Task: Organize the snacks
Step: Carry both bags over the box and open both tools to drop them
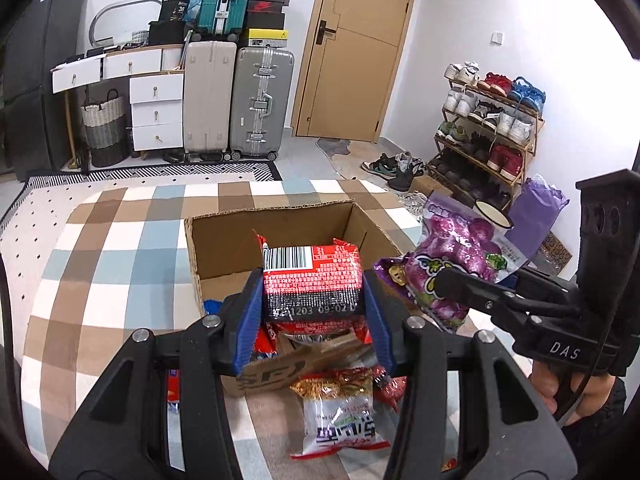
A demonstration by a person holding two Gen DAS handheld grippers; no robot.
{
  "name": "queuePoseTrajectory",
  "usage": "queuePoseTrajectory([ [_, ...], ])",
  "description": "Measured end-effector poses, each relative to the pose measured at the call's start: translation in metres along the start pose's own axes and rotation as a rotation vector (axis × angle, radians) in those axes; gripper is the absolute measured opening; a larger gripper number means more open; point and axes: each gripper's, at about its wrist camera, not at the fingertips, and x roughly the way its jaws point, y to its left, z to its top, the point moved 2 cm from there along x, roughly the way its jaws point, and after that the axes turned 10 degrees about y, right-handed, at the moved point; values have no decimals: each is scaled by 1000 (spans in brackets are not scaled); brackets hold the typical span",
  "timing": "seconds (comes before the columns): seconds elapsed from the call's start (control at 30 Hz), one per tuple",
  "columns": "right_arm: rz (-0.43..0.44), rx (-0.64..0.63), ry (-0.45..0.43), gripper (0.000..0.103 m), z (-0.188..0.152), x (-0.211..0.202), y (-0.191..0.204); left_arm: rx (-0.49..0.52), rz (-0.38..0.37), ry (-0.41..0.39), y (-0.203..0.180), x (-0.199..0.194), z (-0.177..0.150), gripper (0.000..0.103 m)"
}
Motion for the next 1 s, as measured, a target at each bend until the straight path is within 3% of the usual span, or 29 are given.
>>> queuePoseTrajectory([
  [0.67, -64, 8, 28, 47, 23, 54, -8, -49, 46, 76, 30, 80, 13, 45],
  [1.0, -93, -21, 38, 48, 26, 68, -9, -57, 69, 109, 40, 101, 11, 45],
])
